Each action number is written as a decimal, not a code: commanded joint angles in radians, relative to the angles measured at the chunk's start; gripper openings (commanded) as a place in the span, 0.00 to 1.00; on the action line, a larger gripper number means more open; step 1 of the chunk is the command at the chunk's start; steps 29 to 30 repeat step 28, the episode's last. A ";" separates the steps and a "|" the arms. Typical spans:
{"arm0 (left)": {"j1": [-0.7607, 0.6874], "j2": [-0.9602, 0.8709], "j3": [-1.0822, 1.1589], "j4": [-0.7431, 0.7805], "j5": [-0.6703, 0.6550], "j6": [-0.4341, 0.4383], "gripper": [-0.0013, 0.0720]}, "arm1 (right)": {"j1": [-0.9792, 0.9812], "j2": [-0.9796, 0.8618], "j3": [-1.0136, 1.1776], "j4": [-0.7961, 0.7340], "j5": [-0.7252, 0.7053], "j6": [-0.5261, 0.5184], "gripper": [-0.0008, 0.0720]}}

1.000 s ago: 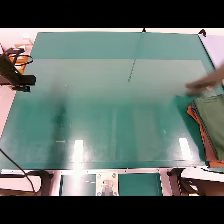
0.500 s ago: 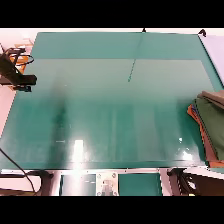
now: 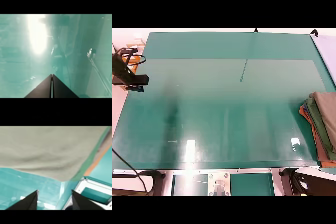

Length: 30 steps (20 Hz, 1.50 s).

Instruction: Fold the shirts.

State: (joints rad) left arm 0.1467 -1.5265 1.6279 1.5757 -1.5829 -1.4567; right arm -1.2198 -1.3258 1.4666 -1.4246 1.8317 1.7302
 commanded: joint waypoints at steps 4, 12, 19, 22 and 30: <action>0.000 0.006 -0.002 -0.073 -0.004 0.024 0.06 | 0.198 -0.006 0.016 0.145 -0.122 -0.014 0.09; 0.000 0.460 -0.524 -0.300 0.156 -0.009 0.06 | 0.863 0.256 -0.331 0.202 -0.465 -0.112 0.03; 0.000 0.667 -0.802 -0.353 0.204 -0.005 0.06 | 1.268 0.473 -0.780 0.258 -0.714 -0.073 0.03; 0.000 0.667 -0.801 -0.353 0.172 -0.007 0.06 | 1.321 0.473 -0.780 0.259 -0.706 -0.074 0.03; 0.000 0.667 -0.801 -0.354 0.177 -0.009 0.06 | 1.324 0.473 -0.780 0.258 -0.706 -0.074 0.03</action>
